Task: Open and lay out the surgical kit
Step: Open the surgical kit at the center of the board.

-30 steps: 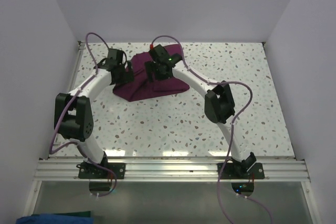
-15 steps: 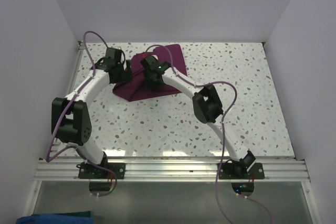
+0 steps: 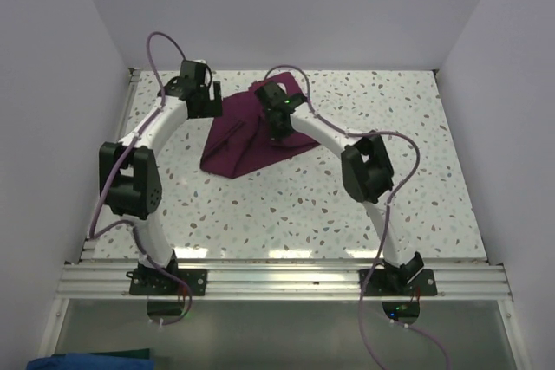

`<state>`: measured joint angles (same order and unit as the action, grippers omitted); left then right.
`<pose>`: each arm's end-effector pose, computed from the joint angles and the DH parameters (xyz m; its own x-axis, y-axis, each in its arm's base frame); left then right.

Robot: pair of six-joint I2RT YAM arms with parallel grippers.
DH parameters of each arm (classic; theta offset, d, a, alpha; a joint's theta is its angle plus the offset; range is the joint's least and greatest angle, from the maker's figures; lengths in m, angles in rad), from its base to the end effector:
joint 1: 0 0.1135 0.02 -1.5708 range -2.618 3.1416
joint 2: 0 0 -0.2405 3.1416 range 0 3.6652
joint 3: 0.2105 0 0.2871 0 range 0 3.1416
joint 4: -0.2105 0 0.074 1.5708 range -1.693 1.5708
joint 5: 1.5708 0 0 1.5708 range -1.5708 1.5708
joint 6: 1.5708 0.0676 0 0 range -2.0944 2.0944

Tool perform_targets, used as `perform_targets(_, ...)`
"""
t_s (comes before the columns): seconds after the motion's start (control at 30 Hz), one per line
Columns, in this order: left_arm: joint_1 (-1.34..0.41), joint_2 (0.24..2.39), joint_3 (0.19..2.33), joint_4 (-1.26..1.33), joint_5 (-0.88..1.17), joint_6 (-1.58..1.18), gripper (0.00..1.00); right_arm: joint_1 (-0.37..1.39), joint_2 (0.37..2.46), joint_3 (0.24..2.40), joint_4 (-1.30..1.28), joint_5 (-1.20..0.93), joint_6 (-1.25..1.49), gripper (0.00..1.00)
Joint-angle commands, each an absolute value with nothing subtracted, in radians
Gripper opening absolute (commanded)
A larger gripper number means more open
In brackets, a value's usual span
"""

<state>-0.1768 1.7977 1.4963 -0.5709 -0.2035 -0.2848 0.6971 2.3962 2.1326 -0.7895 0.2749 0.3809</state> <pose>0.4456 -0.0657 0.2144 -0.7360 -0.1480 -0.6606 -0.1693 0.9850 -0.0321 0.4352 0.3405 0.1405 -0.8099 -0.2115 -0.5471 -0.2303 0.9725 -0.0350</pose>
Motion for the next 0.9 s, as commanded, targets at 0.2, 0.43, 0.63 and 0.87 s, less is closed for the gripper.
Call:
perform_targets(0.2, -0.329, 2.054, 1.699, -0.466, -0.103, -0.095, 0.88, 0.494, 1.979, 1.850, -0.827, 0.323, 0.396, 0.00)
perform_targets(0.43, -0.488, 2.233, 1.880, -0.586, -0.314, -0.106, 0.89, 0.350, 1.904, 1.735, -0.845, 0.362, 0.420, 0.00)
perform_targets(0.63, -0.483, 2.318, 1.970, -0.698, -0.495, -0.187, 0.86, 0.191, 1.888, 1.597, -0.824, 0.298, 0.488, 0.00)
perform_targets(0.87, -0.460, 2.117, 1.862, -0.565, -0.463, -0.173, 0.89, 0.077, 1.950, 1.597, -0.844, 0.247, 0.543, 0.00)
